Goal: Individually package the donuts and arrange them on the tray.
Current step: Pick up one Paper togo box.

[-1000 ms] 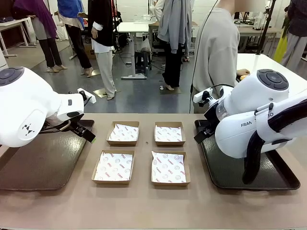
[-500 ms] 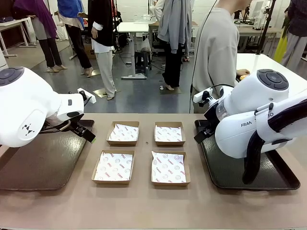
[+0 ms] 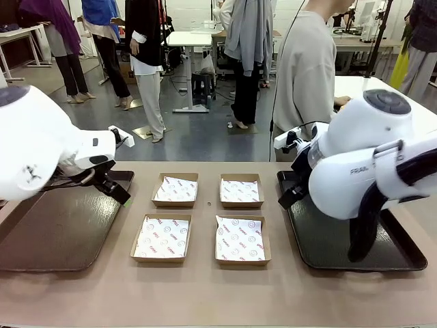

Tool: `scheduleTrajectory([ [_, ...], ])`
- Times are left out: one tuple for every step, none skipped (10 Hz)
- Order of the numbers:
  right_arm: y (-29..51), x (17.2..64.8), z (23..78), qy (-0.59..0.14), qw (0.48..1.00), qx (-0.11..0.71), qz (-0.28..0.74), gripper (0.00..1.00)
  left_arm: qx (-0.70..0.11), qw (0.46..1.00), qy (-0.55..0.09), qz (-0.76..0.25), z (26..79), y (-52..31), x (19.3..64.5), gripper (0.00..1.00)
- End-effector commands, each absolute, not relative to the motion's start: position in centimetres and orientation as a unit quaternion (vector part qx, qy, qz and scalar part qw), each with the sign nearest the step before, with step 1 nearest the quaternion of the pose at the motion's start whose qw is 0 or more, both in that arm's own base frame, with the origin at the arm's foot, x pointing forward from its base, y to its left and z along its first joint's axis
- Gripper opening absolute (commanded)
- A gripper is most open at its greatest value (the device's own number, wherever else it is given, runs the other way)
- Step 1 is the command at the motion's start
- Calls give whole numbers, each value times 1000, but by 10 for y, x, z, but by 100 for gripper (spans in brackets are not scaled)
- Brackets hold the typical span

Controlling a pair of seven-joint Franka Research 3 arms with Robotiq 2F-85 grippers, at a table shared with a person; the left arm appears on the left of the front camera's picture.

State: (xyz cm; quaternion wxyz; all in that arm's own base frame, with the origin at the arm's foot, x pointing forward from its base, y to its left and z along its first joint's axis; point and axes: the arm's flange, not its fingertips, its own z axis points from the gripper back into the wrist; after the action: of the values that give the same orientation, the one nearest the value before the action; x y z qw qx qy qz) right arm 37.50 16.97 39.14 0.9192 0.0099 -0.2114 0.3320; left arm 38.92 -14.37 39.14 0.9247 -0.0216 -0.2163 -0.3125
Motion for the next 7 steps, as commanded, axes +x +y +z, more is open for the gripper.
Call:
scheduleTrajectory([
  [136,287,419,-151,938,2,312,100,-58,930,-175,-319,408,-87,290,100],
  [126,264,428,-138,946,2,294,100,-71,929,-161,-326,415,-76,270,100],
  [118,243,431,-115,953,8,281,100,-68,934,-131,-326,413,-69,254,100],
  [114,232,428,-106,954,9,280,100,-68,939,-114,-318,408,-67,244,100],
  [111,239,422,-110,952,-11,287,100,-60,940,-127,-311,404,-68,244,100],
  [141,299,468,-108,949,-1,295,100,-74,936,-123,-321,461,-97,331,100],
  [141,299,468,-108,949,-1,295,100,-74,936,-123,-321,461,-97,331,100],
])
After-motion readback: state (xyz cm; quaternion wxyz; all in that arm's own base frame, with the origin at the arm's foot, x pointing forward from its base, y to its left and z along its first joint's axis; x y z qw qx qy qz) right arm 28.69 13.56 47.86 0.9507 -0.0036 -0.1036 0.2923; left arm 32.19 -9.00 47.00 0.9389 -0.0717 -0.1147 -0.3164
